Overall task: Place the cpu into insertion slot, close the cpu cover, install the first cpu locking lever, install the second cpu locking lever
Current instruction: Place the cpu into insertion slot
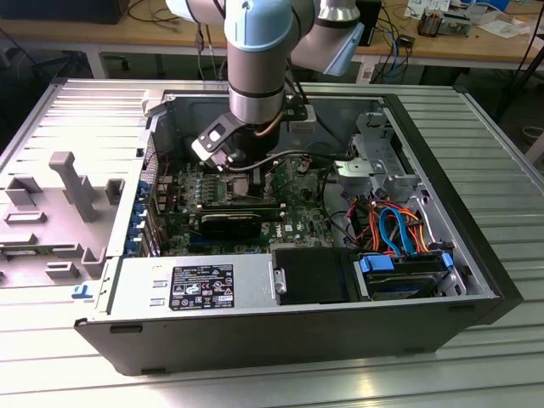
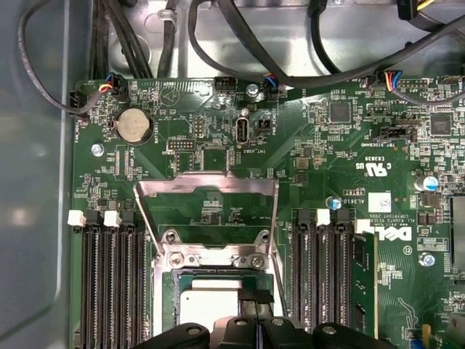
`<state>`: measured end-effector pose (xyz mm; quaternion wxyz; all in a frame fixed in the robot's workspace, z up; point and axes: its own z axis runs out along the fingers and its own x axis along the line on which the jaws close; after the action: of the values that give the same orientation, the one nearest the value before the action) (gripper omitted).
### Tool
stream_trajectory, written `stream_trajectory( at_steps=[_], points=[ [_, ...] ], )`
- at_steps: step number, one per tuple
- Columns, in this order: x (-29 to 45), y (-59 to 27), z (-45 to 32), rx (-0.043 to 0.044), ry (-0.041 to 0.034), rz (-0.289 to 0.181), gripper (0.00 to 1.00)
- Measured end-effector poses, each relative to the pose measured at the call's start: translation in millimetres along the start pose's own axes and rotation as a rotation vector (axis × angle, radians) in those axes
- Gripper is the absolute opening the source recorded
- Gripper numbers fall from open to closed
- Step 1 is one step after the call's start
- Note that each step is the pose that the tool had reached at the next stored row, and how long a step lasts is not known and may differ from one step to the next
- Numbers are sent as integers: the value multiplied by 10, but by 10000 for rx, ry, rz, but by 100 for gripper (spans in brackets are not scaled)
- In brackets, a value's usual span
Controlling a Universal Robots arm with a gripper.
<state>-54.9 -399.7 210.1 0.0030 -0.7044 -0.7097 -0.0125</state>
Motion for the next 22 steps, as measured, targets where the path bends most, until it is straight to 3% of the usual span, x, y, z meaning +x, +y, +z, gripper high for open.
stream_trajectory(
  at_steps=[5, 13, 22],
  points=[
    [-7, 14, 5, 10, 2, 0, 11],
    [-7, 21, 22, 19, 101, 2, 11],
    [-9, 48, 33, 23, 101, -15, 11]
  ],
)
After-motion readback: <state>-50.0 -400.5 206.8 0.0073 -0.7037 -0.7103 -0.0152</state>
